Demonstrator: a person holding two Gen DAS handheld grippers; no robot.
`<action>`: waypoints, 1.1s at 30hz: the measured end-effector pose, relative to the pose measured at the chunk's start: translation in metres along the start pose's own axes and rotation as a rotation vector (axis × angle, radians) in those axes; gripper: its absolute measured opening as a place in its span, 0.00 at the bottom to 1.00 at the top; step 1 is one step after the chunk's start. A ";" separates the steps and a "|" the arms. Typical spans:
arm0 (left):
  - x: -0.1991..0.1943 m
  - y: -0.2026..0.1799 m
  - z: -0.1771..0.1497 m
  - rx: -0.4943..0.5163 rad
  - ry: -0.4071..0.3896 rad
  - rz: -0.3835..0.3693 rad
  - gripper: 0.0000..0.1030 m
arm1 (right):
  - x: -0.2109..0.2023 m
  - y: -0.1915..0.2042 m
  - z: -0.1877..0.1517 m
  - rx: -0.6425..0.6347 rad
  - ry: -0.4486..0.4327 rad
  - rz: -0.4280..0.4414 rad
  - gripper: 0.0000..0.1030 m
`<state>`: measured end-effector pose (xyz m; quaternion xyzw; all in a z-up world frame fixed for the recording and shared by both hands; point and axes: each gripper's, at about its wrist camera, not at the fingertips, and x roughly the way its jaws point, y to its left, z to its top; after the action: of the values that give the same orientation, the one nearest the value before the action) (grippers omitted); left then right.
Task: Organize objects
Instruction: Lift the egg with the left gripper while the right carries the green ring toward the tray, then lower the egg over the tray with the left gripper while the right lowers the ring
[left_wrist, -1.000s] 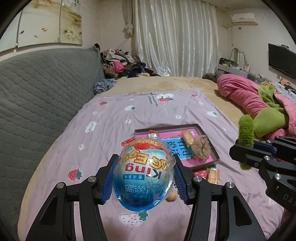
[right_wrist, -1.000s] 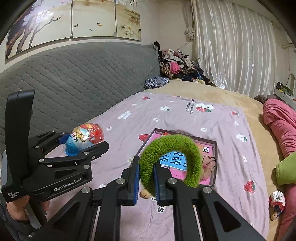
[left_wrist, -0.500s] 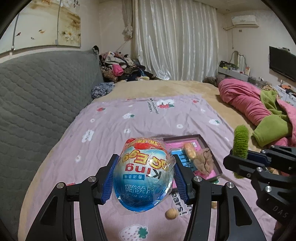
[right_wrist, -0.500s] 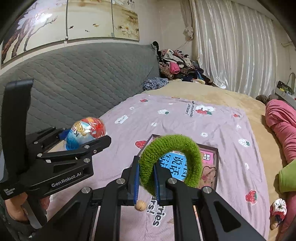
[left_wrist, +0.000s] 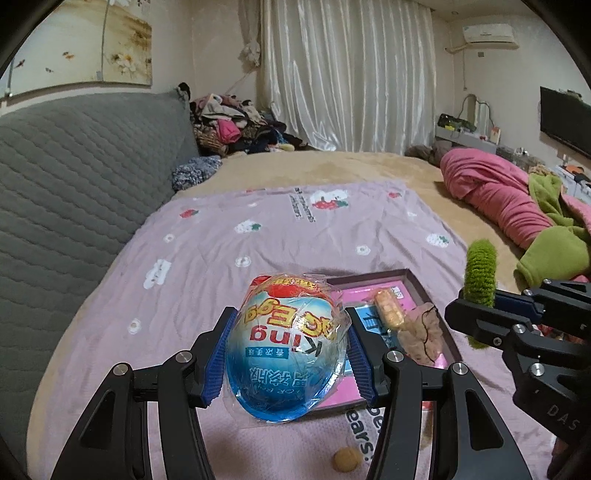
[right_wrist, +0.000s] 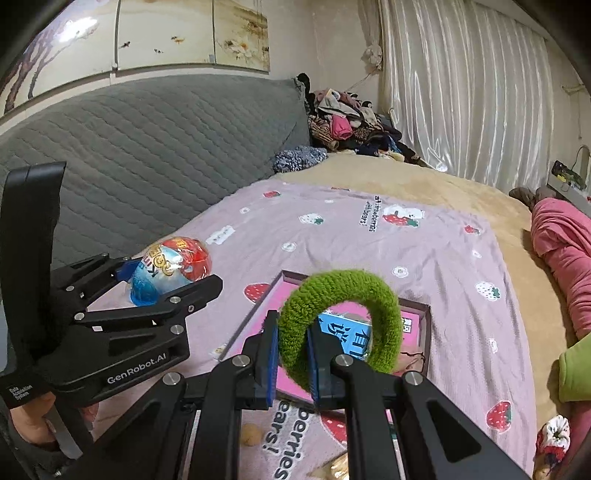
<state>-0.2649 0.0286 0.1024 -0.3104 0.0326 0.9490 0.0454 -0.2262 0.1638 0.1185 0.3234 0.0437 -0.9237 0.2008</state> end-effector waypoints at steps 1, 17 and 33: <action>0.007 -0.001 -0.003 0.003 0.002 0.002 0.56 | 0.006 -0.002 -0.002 -0.001 0.009 -0.002 0.13; 0.111 -0.016 -0.056 0.003 0.096 0.001 0.56 | 0.101 -0.031 -0.051 0.037 0.104 -0.012 0.13; 0.167 -0.012 -0.091 -0.012 0.155 -0.011 0.56 | 0.160 -0.045 -0.082 0.052 0.200 -0.038 0.13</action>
<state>-0.3444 0.0435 -0.0705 -0.3834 0.0285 0.9220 0.0461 -0.3101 0.1678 -0.0466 0.4181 0.0458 -0.8913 0.1694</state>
